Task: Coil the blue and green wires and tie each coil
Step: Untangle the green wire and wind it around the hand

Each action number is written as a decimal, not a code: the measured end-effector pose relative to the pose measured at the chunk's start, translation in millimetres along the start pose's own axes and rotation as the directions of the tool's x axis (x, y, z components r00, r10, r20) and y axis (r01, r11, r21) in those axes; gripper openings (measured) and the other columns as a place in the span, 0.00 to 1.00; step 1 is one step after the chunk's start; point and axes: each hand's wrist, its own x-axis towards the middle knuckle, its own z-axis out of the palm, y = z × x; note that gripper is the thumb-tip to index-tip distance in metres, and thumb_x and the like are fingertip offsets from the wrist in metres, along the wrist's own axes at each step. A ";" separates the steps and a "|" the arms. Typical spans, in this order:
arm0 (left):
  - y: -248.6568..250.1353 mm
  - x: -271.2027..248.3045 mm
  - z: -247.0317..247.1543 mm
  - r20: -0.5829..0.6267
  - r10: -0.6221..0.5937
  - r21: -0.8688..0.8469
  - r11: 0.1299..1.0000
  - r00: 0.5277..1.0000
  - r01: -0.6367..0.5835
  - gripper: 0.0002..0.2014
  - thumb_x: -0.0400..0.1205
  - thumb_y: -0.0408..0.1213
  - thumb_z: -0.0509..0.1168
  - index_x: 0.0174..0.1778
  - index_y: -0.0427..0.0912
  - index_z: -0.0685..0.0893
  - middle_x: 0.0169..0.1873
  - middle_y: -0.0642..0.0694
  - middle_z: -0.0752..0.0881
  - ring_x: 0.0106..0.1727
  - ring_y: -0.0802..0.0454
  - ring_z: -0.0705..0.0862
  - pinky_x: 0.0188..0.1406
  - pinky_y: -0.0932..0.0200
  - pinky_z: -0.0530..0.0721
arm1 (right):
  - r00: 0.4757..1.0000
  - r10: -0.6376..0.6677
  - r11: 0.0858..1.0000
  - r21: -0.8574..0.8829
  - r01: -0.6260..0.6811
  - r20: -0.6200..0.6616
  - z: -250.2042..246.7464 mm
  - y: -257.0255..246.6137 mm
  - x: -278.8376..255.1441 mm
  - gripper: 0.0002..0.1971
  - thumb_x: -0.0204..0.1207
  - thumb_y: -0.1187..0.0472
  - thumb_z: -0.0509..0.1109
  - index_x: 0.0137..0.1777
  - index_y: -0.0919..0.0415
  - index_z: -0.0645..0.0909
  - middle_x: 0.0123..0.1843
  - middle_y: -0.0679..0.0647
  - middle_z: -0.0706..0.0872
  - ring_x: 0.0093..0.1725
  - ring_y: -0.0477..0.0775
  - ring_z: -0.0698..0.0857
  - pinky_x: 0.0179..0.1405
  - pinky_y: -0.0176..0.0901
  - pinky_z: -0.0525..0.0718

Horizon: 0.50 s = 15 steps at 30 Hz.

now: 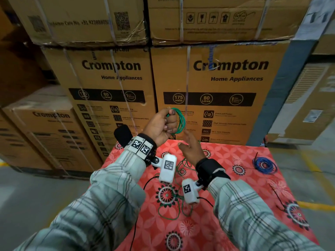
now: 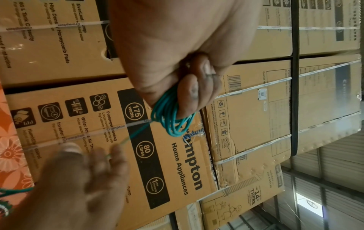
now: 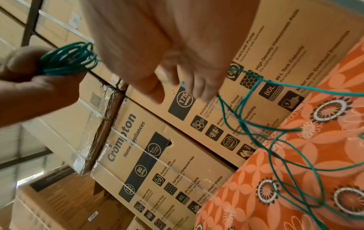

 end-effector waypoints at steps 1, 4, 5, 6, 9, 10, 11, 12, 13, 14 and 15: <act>1.4 -0.1 -1.4 0.002 -0.009 0.005 1.000 1.000 0.009 0.18 0.89 0.41 0.45 0.33 0.48 0.69 0.14 0.57 0.62 0.11 0.63 0.59 0.13 0.68 0.56 | 0.993 -0.070 0.997 -0.052 0.065 -0.096 1.3 0.5 -1.9 0.30 0.77 0.65 0.64 0.79 0.59 0.64 0.74 0.58 0.73 0.71 0.54 0.74 0.69 0.52 0.76; 1.5 -2.5 -3.9 0.017 -0.020 0.034 0.999 1.000 0.020 0.18 0.89 0.42 0.44 0.33 0.48 0.68 0.13 0.57 0.63 0.11 0.63 0.59 0.14 0.67 0.54 | 0.913 -0.243 0.967 -0.155 0.202 -0.328 1.3 -10.9 1.4 0.28 0.75 0.69 0.65 0.76 0.58 0.67 0.64 0.54 0.70 0.59 0.49 0.75 0.58 0.43 0.82; 0.6 -2.6 -3.1 0.022 -0.022 0.046 0.999 1.000 0.021 0.18 0.89 0.42 0.44 0.33 0.48 0.68 0.13 0.57 0.63 0.11 0.63 0.59 0.15 0.66 0.53 | 0.908 -0.266 0.959 -0.183 0.216 -0.323 0.6 -17.9 5.9 0.29 0.74 0.71 0.65 0.76 0.57 0.67 0.65 0.54 0.69 0.61 0.49 0.74 0.58 0.41 0.81; -0.5 -2.2 -1.7 0.027 -0.025 0.053 0.998 0.999 0.024 0.18 0.89 0.42 0.44 0.33 0.48 0.68 0.13 0.58 0.63 0.11 0.63 0.59 0.16 0.66 0.52 | 0.914 -0.291 0.946 -0.227 0.231 -0.285 0.6 -22.5 10.5 0.29 0.74 0.71 0.66 0.75 0.57 0.68 0.65 0.55 0.70 0.63 0.50 0.74 0.59 0.42 0.80; 1.1 -0.1 4.2 0.030 -0.008 0.068 0.998 1.000 0.006 0.18 0.89 0.42 0.44 0.33 0.47 0.69 0.13 0.58 0.63 0.11 0.64 0.59 0.15 0.67 0.53 | 0.962 -0.255 0.929 -0.300 0.215 -0.099 7.3 -24.7 21.4 0.08 0.75 0.69 0.65 0.51 0.61 0.82 0.48 0.57 0.83 0.47 0.55 0.80 0.46 0.48 0.79; 4.5 1.6 4.1 0.017 0.011 0.073 0.997 1.000 -0.012 0.18 0.89 0.41 0.45 0.33 0.47 0.69 0.14 0.58 0.63 0.12 0.64 0.59 0.14 0.67 0.54 | 0.978 -0.205 0.944 -0.271 0.188 -0.034 11.2 -20.1 20.2 0.05 0.77 0.66 0.64 0.43 0.61 0.82 0.40 0.56 0.84 0.41 0.55 0.80 0.42 0.49 0.78; 9.1 3.9 2.0 -0.011 0.041 0.080 0.996 0.999 -0.040 0.18 0.89 0.41 0.45 0.34 0.47 0.69 0.14 0.58 0.63 0.12 0.63 0.59 0.13 0.68 0.56 | 0.987 -0.160 0.955 -0.251 0.155 0.001 16.9 -12.7 14.6 0.09 0.79 0.62 0.62 0.39 0.60 0.80 0.36 0.55 0.83 0.37 0.55 0.79 0.39 0.49 0.78; 14.2 6.2 -2.3 -0.051 0.081 0.087 0.993 0.995 -0.076 0.18 0.89 0.40 0.45 0.34 0.47 0.69 0.14 0.58 0.63 0.12 0.63 0.59 0.13 0.68 0.56 | 0.991 -0.130 0.964 -0.230 0.131 0.018 22.5 -1.7 8.0 0.11 0.79 0.58 0.60 0.37 0.57 0.78 0.34 0.54 0.82 0.35 0.55 0.78 0.38 0.50 0.78; 18.7 8.1 -7.6 -0.100 0.123 0.095 0.989 0.987 -0.114 0.17 0.89 0.40 0.46 0.34 0.48 0.69 0.14 0.57 0.63 0.12 0.63 0.59 0.13 0.68 0.56 | 0.994 -0.108 0.971 -0.211 0.111 0.026 26.6 7.2 -1.1 0.11 0.80 0.56 0.58 0.37 0.55 0.75 0.33 0.53 0.80 0.34 0.53 0.77 0.36 0.49 0.77; 22.5 9.4 -13.2 -0.151 0.160 0.100 0.984 0.975 -0.146 0.17 0.89 0.39 0.46 0.34 0.48 0.69 0.14 0.57 0.63 0.12 0.63 0.59 0.13 0.68 0.56 | 0.995 -0.089 0.977 -0.193 0.093 0.034 29.5 17.5 -10.1 0.10 0.81 0.58 0.57 0.38 0.54 0.74 0.32 0.51 0.79 0.32 0.51 0.75 0.34 0.47 0.75; 25.2 9.8 -18.3 -0.201 0.192 0.104 0.979 0.961 -0.174 0.16 0.89 0.39 0.46 0.34 0.47 0.69 0.14 0.57 0.63 0.12 0.63 0.59 0.12 0.68 0.56 | 0.997 -0.063 0.980 -0.187 0.069 0.037 31.2 26.0 -17.7 0.09 0.82 0.60 0.57 0.41 0.54 0.75 0.31 0.50 0.78 0.30 0.50 0.74 0.32 0.45 0.75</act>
